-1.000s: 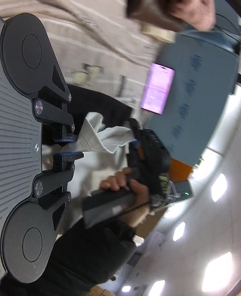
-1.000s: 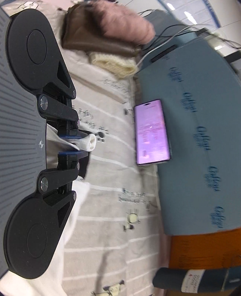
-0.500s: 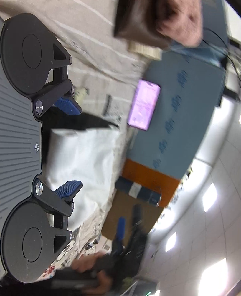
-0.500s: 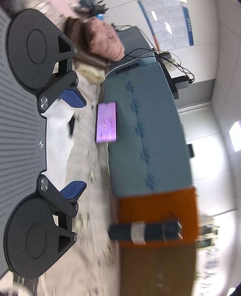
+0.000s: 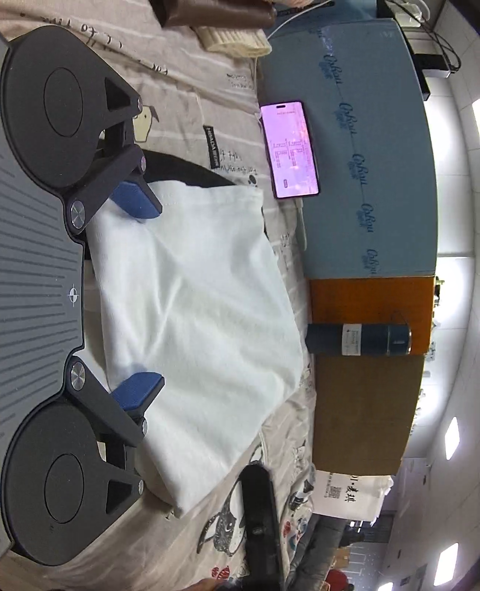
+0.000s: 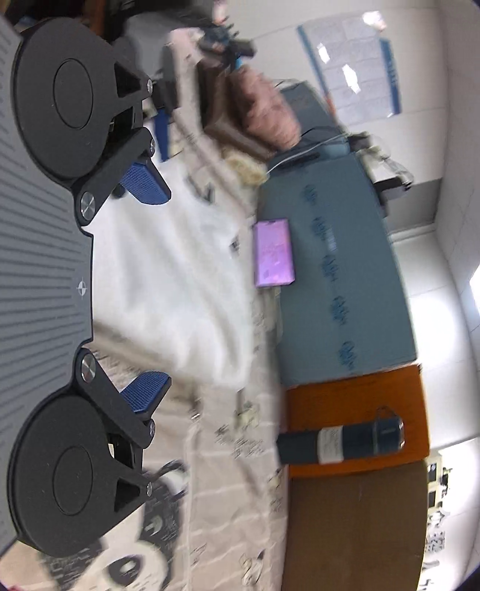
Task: Fold clothes
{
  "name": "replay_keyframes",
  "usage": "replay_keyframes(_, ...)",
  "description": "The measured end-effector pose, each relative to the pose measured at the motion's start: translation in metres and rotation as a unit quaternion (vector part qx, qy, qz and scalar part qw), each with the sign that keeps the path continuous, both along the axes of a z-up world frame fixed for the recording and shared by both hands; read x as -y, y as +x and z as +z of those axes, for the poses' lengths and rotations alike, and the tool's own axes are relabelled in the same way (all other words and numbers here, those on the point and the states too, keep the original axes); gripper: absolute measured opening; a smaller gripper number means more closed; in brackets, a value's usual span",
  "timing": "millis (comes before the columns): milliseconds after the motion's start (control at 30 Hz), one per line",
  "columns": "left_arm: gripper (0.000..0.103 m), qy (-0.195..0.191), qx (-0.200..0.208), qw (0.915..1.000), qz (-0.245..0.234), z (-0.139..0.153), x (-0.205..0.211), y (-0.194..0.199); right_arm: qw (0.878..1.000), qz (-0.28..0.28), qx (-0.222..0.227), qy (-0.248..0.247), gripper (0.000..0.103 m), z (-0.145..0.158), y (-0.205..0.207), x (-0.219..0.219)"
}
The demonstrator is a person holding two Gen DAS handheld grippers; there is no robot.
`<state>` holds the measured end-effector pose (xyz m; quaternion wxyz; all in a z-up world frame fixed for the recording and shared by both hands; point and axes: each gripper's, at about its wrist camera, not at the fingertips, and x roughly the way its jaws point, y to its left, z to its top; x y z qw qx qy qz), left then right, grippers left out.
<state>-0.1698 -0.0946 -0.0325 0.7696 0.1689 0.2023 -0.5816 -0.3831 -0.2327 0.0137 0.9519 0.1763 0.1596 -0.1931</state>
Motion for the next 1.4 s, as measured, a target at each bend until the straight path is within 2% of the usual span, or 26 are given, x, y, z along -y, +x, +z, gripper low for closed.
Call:
replay_keyframes(133,0.093,-0.040,-0.029,0.9987,0.014,0.009,-0.025,0.011,0.997,0.032,0.048,0.057,0.098,0.012,0.022,0.034)
replay_keyframes(267,0.094,-0.082,-0.098,0.9911,0.039,0.017,-0.063,0.033,0.987,0.050,0.068,0.137,0.098,0.007,0.054,0.075)
replay_keyframes(333,0.098,-0.077,-0.137,0.9865,0.045,0.018,-0.077,0.040,0.983,0.048,0.064,0.168,0.098,-0.001,0.068,0.092)
replay_keyframes(467,0.098,-0.062,-0.201,0.9768,0.042,0.016,-0.098,0.045,0.985,-0.009,0.027,0.171,0.097,-0.023,0.079,0.111)
replay_keyframes(500,0.098,-0.053,-0.212,0.9753,0.033,0.014,-0.098,0.043,0.983,-0.015,0.034,0.181,0.097,-0.028,0.076,0.115)
replay_keyframes(600,0.099,-0.022,-0.247,0.9686,0.016,0.004,-0.088,0.041,0.975,-0.022,0.094,0.202,0.098,-0.027,0.055,0.125)
replay_keyframes(667,0.100,-0.025,-0.258,0.9656,0.015,0.002,-0.082,0.045,0.973,-0.052,0.111,0.198,0.098,-0.023,0.042,0.131)
replay_keyframes(800,0.101,-0.050,-0.315,0.9473,0.027,-0.003,-0.070,0.062,0.966,-0.100,0.107,0.214,0.098,-0.030,0.029,0.145)
replay_keyframes(933,0.100,-0.091,-0.363,0.9267,0.034,-0.011,-0.059,0.073,0.962,-0.088,0.089,0.244,0.095,-0.043,0.038,0.151)
replay_keyframes(1000,0.099,-0.106,-0.370,0.9225,0.033,-0.012,-0.054,0.073,0.964,-0.069,0.088,0.241,0.089,-0.044,0.043,0.149)
replay_keyframes(1067,0.099,-0.111,-0.362,0.9249,0.030,-0.013,-0.048,0.071,0.964,-0.056,0.091,0.245,0.087,-0.046,0.047,0.147)
replay_keyframes(1167,0.084,-0.103,-0.337,0.9348,0.042,-0.013,-0.039,0.067,0.967,-0.052,0.063,0.241,0.078,-0.049,0.056,0.149)
replay_keyframes(1200,0.072,-0.100,-0.328,0.9379,0.050,-0.014,-0.036,0.067,0.969,-0.056,0.058,0.235,0.075,-0.049,0.058,0.148)
replay_keyframes(1233,0.057,-0.097,-0.317,0.9415,0.058,-0.014,-0.034,0.067,0.970,-0.059,0.054,0.229,0.067,-0.049,0.059,0.146)
replay_keyframes(1300,0.040,-0.093,-0.295,0.9483,0.072,-0.015,-0.033,0.066,0.974,-0.055,0.062,0.212,0.057,-0.045,0.057,0.141)
replay_keyframes(1333,0.033,-0.090,-0.284,0.9515,0.078,-0.015,-0.032,0.065,0.975,-0.053,0.066,0.204,0.048,-0.042,0.056,0.138)
replay_keyframes(1400,0.026,-0.086,-0.263,0.9575,0.082,-0.014,-0.032,0.062,0.978,-0.049,0.074,0.188,0.033,-0.038,0.054,0.133)
